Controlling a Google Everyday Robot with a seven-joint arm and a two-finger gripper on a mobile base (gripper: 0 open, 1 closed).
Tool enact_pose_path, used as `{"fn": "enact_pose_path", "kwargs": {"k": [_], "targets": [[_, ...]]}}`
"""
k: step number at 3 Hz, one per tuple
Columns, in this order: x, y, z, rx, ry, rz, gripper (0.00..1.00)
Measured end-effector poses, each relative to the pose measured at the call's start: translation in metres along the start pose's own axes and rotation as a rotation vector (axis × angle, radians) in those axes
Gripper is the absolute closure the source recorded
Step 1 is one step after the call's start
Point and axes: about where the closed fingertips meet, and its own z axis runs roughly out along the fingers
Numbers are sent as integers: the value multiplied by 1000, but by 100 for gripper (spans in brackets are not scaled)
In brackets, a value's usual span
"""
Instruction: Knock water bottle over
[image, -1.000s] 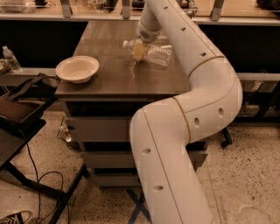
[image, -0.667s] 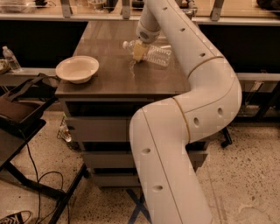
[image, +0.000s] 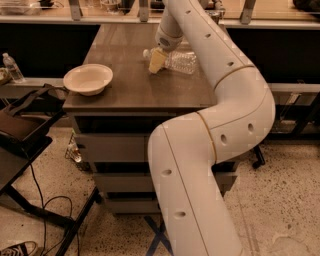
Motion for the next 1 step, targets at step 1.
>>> {"fn": "enact_pose_path", "kwargs": {"k": [1], "targets": [[-1, -1, -3, 0, 0, 0, 0]]}}
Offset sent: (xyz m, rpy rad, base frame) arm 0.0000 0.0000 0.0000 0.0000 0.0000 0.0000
